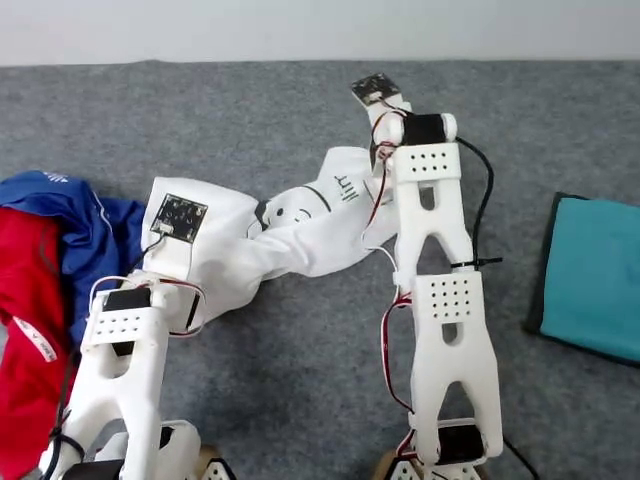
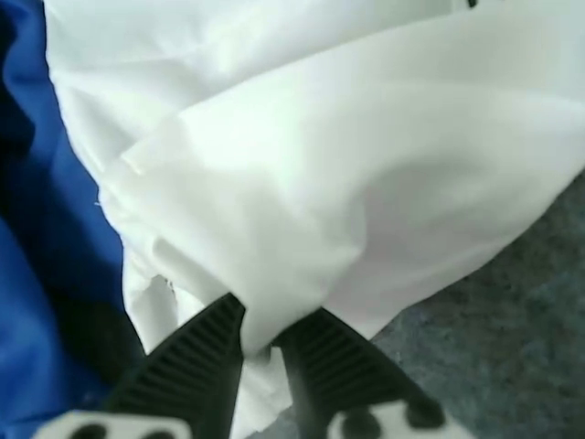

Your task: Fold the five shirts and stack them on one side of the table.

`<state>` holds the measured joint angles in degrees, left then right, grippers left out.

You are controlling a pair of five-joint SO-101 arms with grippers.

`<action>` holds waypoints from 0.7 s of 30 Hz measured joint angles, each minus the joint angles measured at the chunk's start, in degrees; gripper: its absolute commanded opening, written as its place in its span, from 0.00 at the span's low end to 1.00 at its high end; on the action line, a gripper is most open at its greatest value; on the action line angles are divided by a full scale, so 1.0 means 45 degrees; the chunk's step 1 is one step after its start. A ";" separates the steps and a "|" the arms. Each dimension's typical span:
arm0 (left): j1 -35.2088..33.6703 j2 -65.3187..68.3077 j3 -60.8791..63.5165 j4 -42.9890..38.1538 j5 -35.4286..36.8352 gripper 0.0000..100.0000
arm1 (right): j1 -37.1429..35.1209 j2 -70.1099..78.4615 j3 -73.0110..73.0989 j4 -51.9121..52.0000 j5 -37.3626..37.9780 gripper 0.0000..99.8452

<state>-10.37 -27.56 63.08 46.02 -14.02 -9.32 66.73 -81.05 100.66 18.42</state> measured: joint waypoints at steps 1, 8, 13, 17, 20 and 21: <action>0.0000 0.0000 0.0000 0.0000 0.0000 0.00 | 0.0000 -0.0059 0.0274 0.0000 0.0000 0.20; 0.0000 0.0000 0.0000 0.0000 0.0000 0.00 | 0.0020 -0.0938 0.2774 0.0000 0.0000 0.20; 0.0000 0.0000 0.0000 0.0000 0.0000 0.00 | 0.0039 -0.0938 0.2852 -0.0156 0.0000 0.20; 0.0000 0.0000 0.0000 0.0000 0.0000 0.00 | 0.0039 -0.0762 0.2891 -0.0547 0.0000 0.20; 0.0000 0.0000 0.0000 0.0000 0.0000 0.00 | 0.0039 -0.0215 0.2891 -0.0586 0.0000 0.20; 0.0000 0.0000 0.0000 0.0000 0.0000 0.00 | 0.0039 -0.0137 0.2891 -0.0567 0.0000 0.18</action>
<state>-10.37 -27.56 63.08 46.02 -14.02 -9.14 66.11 -68.04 98.11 18.42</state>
